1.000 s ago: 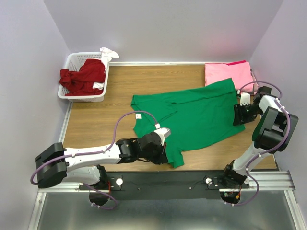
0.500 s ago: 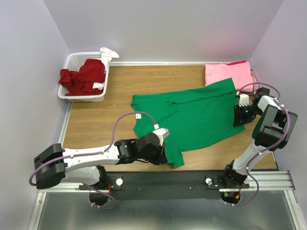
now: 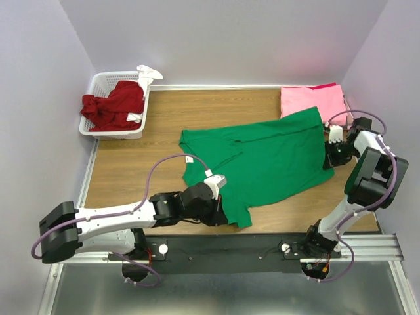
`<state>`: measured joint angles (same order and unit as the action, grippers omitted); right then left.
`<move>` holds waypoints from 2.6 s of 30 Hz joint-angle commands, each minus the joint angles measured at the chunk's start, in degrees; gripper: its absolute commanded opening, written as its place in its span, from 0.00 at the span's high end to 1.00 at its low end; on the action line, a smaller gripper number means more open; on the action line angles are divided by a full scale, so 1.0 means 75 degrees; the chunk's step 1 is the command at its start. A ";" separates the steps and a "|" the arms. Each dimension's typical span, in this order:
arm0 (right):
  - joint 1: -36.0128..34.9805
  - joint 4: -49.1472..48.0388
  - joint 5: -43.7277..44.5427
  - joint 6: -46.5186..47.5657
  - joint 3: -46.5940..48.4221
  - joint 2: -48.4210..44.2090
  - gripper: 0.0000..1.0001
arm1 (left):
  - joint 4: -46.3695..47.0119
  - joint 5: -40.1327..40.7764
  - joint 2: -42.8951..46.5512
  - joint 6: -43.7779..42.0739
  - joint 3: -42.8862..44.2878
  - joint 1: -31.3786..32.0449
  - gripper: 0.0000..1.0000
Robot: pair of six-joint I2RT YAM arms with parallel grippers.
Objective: Fold and stack the t-shirts
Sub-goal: Fold the tshirt
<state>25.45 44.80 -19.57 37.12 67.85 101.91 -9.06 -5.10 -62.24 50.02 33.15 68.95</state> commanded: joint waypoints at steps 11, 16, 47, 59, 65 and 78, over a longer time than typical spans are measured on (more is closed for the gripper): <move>0.0157 -0.0125 -0.0191 -0.0075 -0.0340 -0.1271 1.00 | -0.0409 0.0364 0.1852 0.0514 -0.0388 -0.0732 1.00; 0.0403 -0.0149 -0.0589 0.0042 -0.0434 -0.1377 1.00 | -0.0362 0.0352 0.2193 0.0620 -0.0318 -0.0919 1.00; 0.0462 -0.0371 -0.1784 -0.0332 0.0467 -0.0686 1.00 | 0.0938 -0.1604 0.1174 -0.0446 0.0127 -0.4118 1.00; 0.0462 -0.0687 -0.2359 -0.0813 0.0995 0.0134 1.00 | 0.1079 -0.2190 -0.0407 -0.1512 0.0888 -0.5197 1.00; 0.0462 -0.0945 -0.2324 -0.0919 0.1007 0.0357 1.00 | 0.1067 -0.2319 -0.1017 -0.1794 0.1346 -0.5384 1.00; 0.0462 -0.1531 -0.2043 -0.1305 0.0914 0.0381 0.99 | 0.0939 -0.2437 -0.1698 -0.2239 0.1920 -0.5677 1.00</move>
<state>28.60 36.25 -35.31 29.02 73.82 104.05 -2.17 -21.71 -74.76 35.42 45.36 27.29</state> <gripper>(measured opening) 0.008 0.007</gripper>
